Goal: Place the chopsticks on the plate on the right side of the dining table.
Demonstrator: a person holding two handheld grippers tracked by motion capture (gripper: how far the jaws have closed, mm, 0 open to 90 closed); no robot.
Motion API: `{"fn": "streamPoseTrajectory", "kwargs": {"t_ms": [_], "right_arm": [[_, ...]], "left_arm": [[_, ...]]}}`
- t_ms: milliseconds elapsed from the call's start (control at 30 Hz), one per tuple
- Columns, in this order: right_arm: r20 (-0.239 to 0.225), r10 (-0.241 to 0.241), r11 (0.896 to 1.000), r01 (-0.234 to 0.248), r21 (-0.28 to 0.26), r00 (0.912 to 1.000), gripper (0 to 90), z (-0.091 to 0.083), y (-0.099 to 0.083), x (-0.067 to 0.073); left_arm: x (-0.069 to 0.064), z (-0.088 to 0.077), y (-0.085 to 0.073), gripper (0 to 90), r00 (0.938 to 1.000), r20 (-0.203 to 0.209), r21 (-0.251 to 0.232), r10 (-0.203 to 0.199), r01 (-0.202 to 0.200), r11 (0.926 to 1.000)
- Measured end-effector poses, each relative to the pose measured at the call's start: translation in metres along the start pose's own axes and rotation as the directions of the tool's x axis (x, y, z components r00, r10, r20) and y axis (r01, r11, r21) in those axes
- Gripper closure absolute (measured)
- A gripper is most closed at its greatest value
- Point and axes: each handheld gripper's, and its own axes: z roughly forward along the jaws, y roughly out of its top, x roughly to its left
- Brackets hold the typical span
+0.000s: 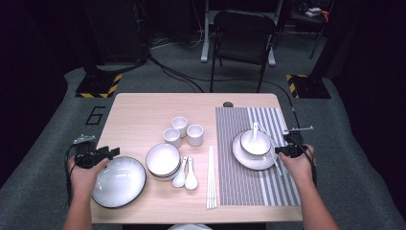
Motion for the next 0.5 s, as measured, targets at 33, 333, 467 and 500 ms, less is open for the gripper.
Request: {"fn": "streamPoseTrajectory", "kwargs": {"t_ms": [33, 333, 467, 500], "right_arm": [[0.002, 0.004, 1.0, -0.004, 0.002, 1.0, 85.5, 0.001, -0.0005, -0.0001], [-0.006, -0.002, 1.0, 0.002, 0.008, 1.0, 85.3, 0.0092, -0.0034, -0.0012], [-0.01, 0.002, 1.0, -0.002, -0.002, 0.9999, 85.2, 0.01, -0.0034, -0.001], [-0.009, 0.002, 1.0, -0.002, 0.003, 1.0, 85.2, 0.0101, -0.0033, -0.0009]], "left_arm": [[-0.0001, -0.0001, 0.0, 43.4, 1.0, -0.001, 0.003, 0.0, 0.0, 1.0], [-0.0002, 0.0007, -0.0007, 43.4, 1.0, -0.002, 0.011, 0.003, -0.003, 0.9999], [0.0, 0.0005, -0.0006, 43.4, 1.0, -0.002, 0.01, 0.002, -0.002, 0.9999], [0.0001, 0.0006, -0.0006, 43.4, 1.0, -0.001, 0.011, 0.002, -0.002, 0.9999]]}}
